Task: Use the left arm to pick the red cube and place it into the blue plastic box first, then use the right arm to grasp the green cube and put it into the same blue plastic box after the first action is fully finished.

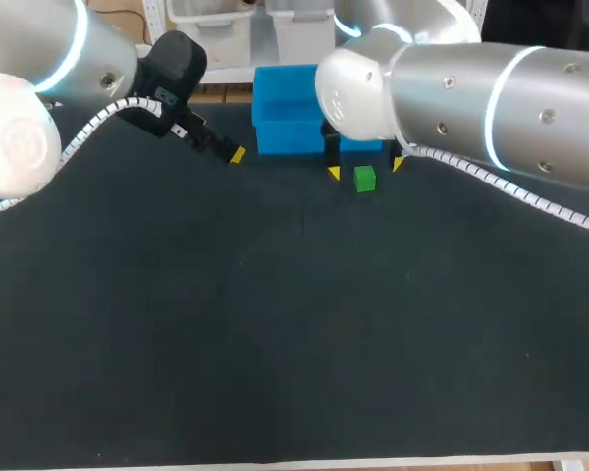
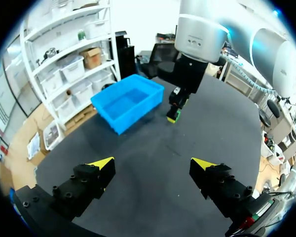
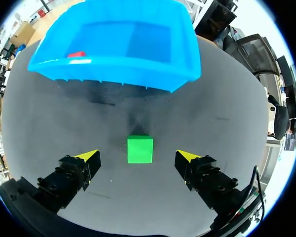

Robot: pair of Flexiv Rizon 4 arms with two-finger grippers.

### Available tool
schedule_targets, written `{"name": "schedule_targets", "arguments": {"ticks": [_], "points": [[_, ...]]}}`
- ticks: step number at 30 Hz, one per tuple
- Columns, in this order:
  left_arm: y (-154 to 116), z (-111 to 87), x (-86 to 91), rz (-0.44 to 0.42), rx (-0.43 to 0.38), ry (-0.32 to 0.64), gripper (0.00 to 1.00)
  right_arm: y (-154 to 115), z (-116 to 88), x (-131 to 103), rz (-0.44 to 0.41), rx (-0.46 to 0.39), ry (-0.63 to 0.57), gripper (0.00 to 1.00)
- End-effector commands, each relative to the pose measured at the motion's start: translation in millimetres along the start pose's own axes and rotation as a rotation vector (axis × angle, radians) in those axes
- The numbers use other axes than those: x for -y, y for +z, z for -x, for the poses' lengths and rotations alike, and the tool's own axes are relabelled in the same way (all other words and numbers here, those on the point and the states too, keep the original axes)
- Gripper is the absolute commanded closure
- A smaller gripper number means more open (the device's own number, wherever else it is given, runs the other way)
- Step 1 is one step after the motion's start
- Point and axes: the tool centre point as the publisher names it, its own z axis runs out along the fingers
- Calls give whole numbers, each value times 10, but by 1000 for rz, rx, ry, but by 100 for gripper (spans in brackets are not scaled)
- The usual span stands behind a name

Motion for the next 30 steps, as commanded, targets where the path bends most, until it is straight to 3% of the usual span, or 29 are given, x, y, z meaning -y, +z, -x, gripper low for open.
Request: {"name": "schedule_targets", "arguments": {"ticks": [1, 30], "points": [[-9, -17, -14, -7, 6, 4, 0, 55, -1, 22, 3, 1, -4, 0], [-9, -17, -14, -7, 6, 4, 0, 280, 65, 17, 22, 16, -32, 0]]}}
